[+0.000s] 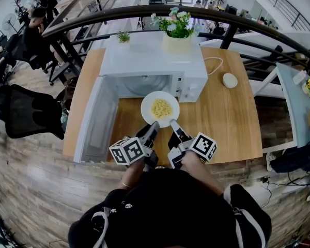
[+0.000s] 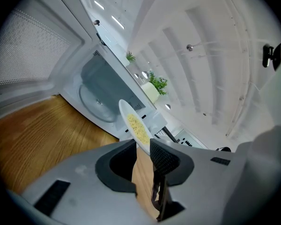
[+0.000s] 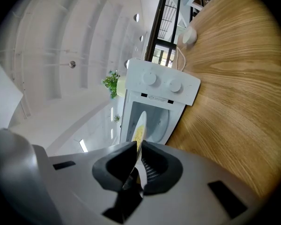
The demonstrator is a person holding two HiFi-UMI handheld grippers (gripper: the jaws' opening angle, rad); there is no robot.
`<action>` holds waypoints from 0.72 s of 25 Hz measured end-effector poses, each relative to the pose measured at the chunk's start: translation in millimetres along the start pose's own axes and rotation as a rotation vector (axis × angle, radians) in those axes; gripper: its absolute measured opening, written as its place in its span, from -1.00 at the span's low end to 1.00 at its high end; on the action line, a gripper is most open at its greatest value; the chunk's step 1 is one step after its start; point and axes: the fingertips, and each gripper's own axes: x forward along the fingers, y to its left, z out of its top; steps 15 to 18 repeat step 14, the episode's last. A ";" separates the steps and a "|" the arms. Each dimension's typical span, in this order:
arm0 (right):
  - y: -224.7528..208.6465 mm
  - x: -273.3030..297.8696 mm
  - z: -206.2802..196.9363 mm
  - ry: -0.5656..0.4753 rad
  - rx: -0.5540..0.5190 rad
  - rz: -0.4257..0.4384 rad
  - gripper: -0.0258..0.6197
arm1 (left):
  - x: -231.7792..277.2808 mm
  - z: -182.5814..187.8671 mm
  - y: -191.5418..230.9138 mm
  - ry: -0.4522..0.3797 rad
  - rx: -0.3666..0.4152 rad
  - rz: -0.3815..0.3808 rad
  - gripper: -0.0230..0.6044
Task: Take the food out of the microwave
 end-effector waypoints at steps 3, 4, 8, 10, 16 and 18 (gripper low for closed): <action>-0.7 0.0 1.3 0.001 -0.001 -0.002 -0.81 | 1.4 -0.6 0.1 0.003 -0.003 0.000 -0.65; -1.4 -0.5 1.4 0.000 -0.002 -0.006 -0.81 | 1.6 -1.0 0.1 0.003 -0.003 0.000 -0.65; -1.4 -0.2 2.4 -0.005 -0.002 0.001 -0.81 | 2.7 -1.6 0.2 0.004 -0.005 -0.004 -0.65; -1.4 -0.2 2.8 -0.007 -0.001 0.004 -0.81 | 3.1 -2.2 1.1 0.004 -0.010 -0.005 -0.65; -2.9 -1.5 2.6 -0.009 0.000 -0.004 -0.81 | 2.9 -2.6 1.2 0.002 -0.015 -0.008 -0.65; -2.9 -1.5 2.6 -0.009 0.000 -0.004 -0.81 | 2.9 -2.6 1.2 0.002 -0.015 -0.008 -0.65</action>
